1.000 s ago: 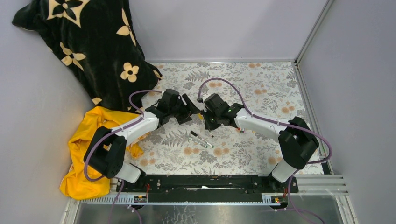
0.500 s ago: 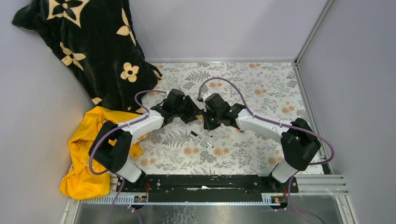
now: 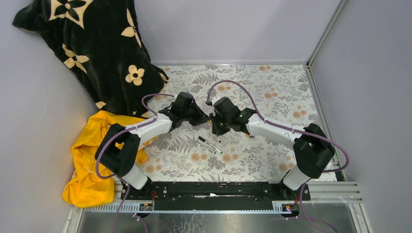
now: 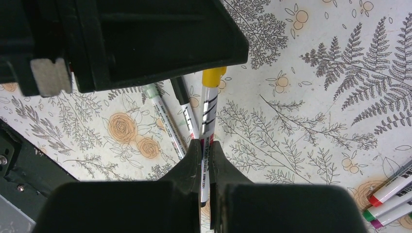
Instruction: Open the pen caps
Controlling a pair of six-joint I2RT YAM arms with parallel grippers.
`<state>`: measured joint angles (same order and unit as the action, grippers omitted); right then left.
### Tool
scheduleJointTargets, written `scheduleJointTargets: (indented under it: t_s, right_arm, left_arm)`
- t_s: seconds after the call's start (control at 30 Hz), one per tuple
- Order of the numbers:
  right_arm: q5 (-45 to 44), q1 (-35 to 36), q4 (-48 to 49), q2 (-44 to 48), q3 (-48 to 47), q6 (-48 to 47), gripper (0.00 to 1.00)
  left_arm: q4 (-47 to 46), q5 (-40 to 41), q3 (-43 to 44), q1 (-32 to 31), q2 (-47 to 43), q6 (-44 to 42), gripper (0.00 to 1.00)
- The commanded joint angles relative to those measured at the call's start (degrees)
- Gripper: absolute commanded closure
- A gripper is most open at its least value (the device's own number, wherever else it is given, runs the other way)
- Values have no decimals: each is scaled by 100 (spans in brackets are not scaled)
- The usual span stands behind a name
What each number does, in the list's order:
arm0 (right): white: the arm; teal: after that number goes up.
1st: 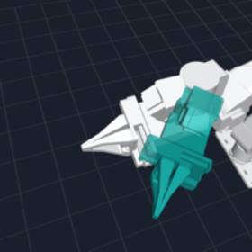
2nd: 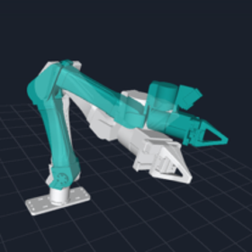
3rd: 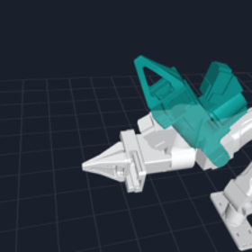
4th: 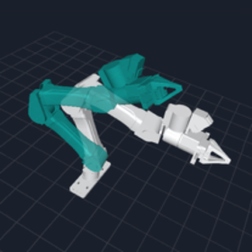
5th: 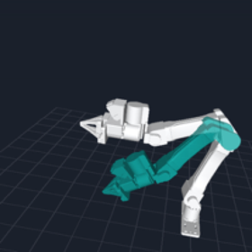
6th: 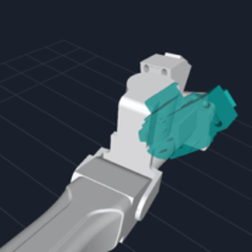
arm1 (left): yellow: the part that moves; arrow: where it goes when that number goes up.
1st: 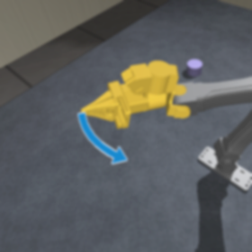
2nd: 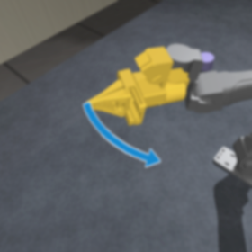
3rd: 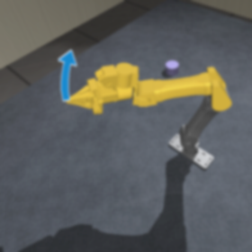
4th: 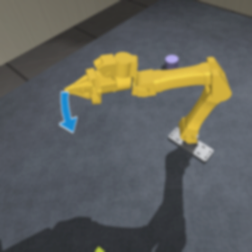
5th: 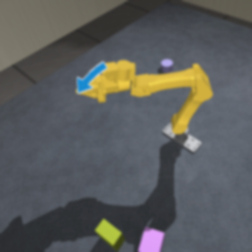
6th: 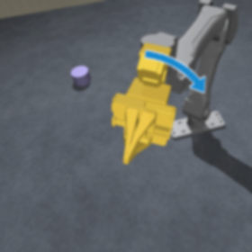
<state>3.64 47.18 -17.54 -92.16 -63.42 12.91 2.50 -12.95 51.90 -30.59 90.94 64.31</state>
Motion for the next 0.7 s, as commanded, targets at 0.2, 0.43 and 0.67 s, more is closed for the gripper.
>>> scheduleJointTargets:
  t_s: [0.2, 0.43, 0.67]
  right_arm:
    - [16, 64, 380, 523, 179, 162, 72]
    - [31, 60, 553, 428, 176, 204, 65]
    - [24, 66, 731, 242, 176, 247, 66]
  left_arm:
    - [-422, -10, 163, -28, -51, 46, 100]
    - [-449, -34, 94, -61, -212, 187, 100]
    - [-488, -80, 23, -70, -331, 257, 100]
